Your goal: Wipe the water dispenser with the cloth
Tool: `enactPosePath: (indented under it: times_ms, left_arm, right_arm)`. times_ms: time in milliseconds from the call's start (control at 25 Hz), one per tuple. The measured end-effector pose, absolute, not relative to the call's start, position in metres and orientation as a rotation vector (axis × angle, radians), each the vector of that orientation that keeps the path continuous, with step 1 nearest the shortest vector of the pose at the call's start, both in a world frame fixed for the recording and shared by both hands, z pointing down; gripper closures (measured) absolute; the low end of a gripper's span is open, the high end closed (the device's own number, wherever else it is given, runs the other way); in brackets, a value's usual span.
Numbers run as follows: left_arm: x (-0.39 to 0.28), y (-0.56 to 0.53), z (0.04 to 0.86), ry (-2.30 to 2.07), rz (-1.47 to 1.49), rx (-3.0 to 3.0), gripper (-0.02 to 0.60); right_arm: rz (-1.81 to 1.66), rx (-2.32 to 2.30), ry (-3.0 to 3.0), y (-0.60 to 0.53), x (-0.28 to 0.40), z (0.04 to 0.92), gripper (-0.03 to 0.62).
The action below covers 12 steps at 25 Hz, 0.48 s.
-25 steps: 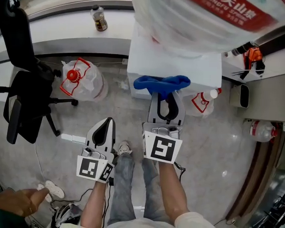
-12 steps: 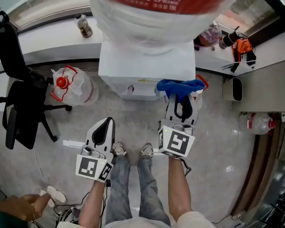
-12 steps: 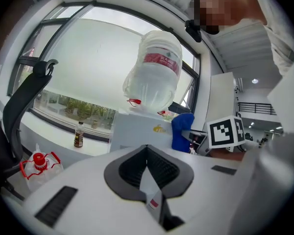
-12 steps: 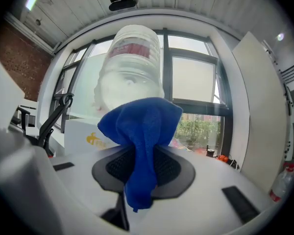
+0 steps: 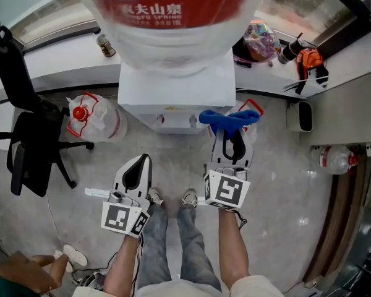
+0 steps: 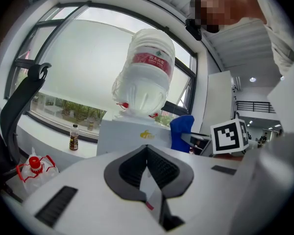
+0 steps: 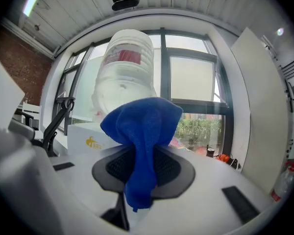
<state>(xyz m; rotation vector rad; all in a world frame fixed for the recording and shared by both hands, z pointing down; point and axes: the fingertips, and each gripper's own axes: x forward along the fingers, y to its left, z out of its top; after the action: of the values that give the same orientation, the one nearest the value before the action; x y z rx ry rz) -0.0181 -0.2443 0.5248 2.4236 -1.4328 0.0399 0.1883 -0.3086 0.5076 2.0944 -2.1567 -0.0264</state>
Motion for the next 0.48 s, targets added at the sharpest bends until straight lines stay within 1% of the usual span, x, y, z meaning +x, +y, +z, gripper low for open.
enactPosePath:
  times_ms: [240,480]
  left_arm:
    - [-0.021,-0.248,0.467,-1.479,-0.001,2.447,0.571]
    - [-0.023,-0.251,0.384,-1.505,-0.020,2.527,0.571]
  right_arm:
    - [-0.028,2.074,-2.211,-0.292,0.177,0.456,0.491]
    - [-0.084,2.069,-2.275,-0.278,0.172,0.370,0.491]
